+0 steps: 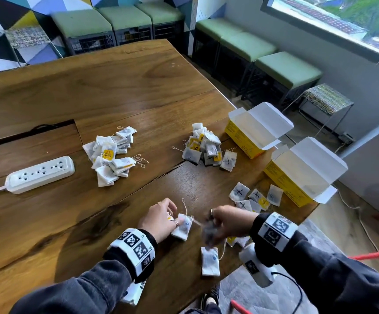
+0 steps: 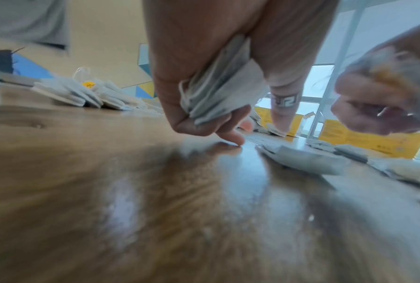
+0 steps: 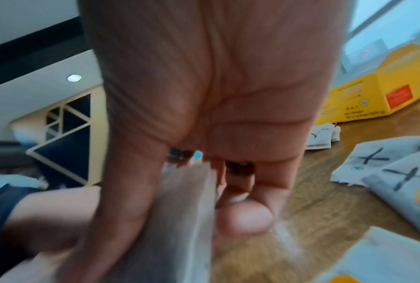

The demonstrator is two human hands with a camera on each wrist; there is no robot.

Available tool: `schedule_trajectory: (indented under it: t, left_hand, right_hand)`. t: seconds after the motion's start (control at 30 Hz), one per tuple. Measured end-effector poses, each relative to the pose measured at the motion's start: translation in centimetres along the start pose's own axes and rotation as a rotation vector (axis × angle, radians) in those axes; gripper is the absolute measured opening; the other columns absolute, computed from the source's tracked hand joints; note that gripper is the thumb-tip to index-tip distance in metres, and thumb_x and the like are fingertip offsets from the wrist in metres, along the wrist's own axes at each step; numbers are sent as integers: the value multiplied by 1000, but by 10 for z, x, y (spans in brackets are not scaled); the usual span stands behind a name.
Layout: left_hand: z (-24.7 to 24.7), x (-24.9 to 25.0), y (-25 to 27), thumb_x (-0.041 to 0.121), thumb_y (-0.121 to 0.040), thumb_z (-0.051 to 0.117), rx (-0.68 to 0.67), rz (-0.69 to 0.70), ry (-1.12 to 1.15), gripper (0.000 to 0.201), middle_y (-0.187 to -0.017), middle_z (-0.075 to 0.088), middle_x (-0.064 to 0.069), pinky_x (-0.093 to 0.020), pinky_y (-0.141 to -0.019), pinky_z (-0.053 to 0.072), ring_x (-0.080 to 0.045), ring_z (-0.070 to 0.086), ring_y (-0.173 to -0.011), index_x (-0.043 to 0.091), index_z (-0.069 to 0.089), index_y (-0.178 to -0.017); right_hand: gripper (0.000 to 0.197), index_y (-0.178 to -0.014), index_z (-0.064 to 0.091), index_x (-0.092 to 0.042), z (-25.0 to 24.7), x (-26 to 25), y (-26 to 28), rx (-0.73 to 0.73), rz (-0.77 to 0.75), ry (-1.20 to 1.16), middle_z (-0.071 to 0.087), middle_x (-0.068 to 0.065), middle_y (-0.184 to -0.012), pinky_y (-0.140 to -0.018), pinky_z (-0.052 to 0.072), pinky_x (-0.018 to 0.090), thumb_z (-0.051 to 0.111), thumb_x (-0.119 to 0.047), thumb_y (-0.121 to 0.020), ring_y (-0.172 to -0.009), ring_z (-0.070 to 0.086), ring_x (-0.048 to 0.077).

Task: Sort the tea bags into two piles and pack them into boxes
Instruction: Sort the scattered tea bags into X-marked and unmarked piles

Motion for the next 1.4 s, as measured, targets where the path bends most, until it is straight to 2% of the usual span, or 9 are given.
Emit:
schedule_trajectory:
  t: [0.17, 0.33, 0.47, 0.63, 0.77, 0.93, 1.13, 1.23, 1.4]
  left_hand:
    - [8, 13, 3, 39, -70, 76, -22, 43, -134, 58, -112, 61, 5, -30, -83, 46, -18, 59, -103, 29, 46, -118]
    - [10, 10, 1, 28, -70, 79, -65, -39, -51, 48, -114, 64, 2, -30, -88, 48, -18, 60, -104, 26, 54, -111]
    - [9, 8, 4, 25, -75, 74, -83, -22, 15, 22, -102, 65, 1, -20, -78, 42, -16, 59, -97, 24, 62, -94]
    - [4, -5, 8, 23, -72, 77, -71, -60, 262, 21, -80, 64, 0, -19, -58, 40, -13, 59, -69, 25, 57, -67]
    - [3, 4, 14, 11, -78, 71, -118, 10, 431, 14, -57, 53, 3, -13, -31, 28, 0, 39, -30, 13, 58, -79]
    - [5, 20, 18, 2, -88, 58, -149, -44, 760, 9, -37, 46, 5, -11, -27, 23, -3, 32, -22, 5, 61, -96]
    - [11, 43, 20, 7, -93, 50, -306, -73, 940, 18, -53, 64, 2, -11, -35, 34, -1, 50, -36, 2, 66, -99]
    - [13, 56, 23, 23, -96, 44, -450, -91, 953, 29, -59, 54, -5, -14, -34, 29, -4, 40, -35, 3, 66, -99]
    - [17, 62, 6, 26, -96, 42, -457, -124, 951, 35, -104, 67, -17, -16, -37, 35, -7, 43, -39, 2, 56, -118]
  right_hand:
    - [40, -105, 66, -6, 40, 0, 6, -95, -115, 251, 43, 3, -129, -91, 34, 14, 78, -25, -72, -114, 39, 18]
    - [37, -105, 66, -8, 53, 0, 0, -52, -149, 371, 45, 1, -128, -97, 34, 26, 74, -26, -74, -118, 32, 19]
    - [35, -112, 61, -2, 57, 0, -2, -44, -129, 425, 51, 10, -119, -97, 27, 25, 66, -21, -82, -114, 39, 24]
    - [29, -94, 64, -1, 37, 7, 0, 239, -53, -45, 59, -3, -87, -68, 38, 7, 76, -17, -73, -79, 55, 3]
    - [40, -96, 56, -10, 27, 4, -2, 287, -68, -658, 66, 5, -87, -62, 54, 28, 82, -8, -66, -72, 59, 11]
    - [55, -119, 41, -10, 24, -6, -12, 355, -17, -883, 61, -1, -90, -51, 50, 20, 73, 2, -75, -66, 57, 8]
    - [25, -106, 46, -13, 23, 3, -4, 371, -11, -1023, 61, -2, -82, -46, 45, 15, 62, -14, -87, -59, 57, 1]
    - [18, -97, 50, -14, 20, 20, 4, 437, 45, -1034, 63, 1, -78, -46, 44, 17, 64, -17, -86, -57, 59, 4]
    - [25, -101, 54, -9, -13, 72, 15, 581, 235, -946, 66, 9, -94, -69, 54, 31, 66, -22, -84, -80, 64, 19]
Point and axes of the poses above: each hand's wrist, its own y-axis away from the middle knuckle, its own z-axis out of the palm, x = y × z, the point moved 4 cm from there along -y, towards the middle knuckle
